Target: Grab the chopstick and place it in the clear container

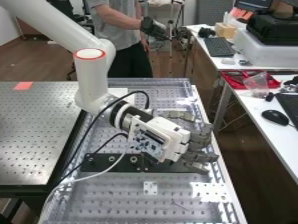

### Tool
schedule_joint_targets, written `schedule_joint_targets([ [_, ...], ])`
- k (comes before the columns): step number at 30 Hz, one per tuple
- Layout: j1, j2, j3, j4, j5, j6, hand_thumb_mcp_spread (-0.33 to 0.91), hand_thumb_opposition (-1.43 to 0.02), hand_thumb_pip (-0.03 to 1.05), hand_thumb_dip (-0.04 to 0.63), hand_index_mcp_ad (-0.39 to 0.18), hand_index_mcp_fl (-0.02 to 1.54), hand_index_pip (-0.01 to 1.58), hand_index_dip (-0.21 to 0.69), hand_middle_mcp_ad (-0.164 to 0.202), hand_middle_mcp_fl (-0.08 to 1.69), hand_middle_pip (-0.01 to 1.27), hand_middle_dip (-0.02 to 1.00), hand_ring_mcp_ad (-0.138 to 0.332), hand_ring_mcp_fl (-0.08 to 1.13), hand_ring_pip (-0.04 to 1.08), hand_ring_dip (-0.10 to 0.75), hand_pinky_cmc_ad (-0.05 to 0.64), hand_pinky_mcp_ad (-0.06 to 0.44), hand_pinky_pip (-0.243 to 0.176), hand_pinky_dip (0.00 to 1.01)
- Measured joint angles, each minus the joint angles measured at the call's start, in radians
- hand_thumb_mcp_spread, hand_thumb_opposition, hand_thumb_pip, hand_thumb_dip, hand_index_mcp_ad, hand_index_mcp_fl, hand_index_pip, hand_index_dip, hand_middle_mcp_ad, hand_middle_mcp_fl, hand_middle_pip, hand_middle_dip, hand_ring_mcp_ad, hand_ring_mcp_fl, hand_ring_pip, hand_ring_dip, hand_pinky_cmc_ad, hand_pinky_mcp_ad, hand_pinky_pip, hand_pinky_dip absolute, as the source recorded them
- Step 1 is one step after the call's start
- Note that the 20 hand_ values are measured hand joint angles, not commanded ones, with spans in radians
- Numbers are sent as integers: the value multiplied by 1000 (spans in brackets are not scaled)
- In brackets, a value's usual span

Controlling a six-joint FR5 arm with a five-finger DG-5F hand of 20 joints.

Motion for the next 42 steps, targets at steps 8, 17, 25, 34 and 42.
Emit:
schedule_joint_targets([
  [8,2,-8,16,-17,-1,-13,503,-770,749,278,-138,101,1468,-7,-33,466,791,607,73,428,59,445,215,9,-52,180],
  [17,2,-16,31,-30,8,-16,503,-770,745,278,-138,106,1463,-7,-37,478,792,607,70,428,65,457,237,9,-52,180],
  [25,3,-20,35,-36,12,-10,503,-770,742,278,-138,110,1435,-7,-35,490,792,606,80,456,61,461,246,16,-37,180],
  [34,5,-25,43,-43,11,-13,517,-770,705,278,-138,141,1436,-7,-33,506,805,618,80,459,56,461,248,23,-37,178],
  [42,4,-24,43,-43,14,-15,529,-771,696,278,-138,188,1438,-7,-37,525,805,618,80,457,63,473,253,23,-37,178],
])
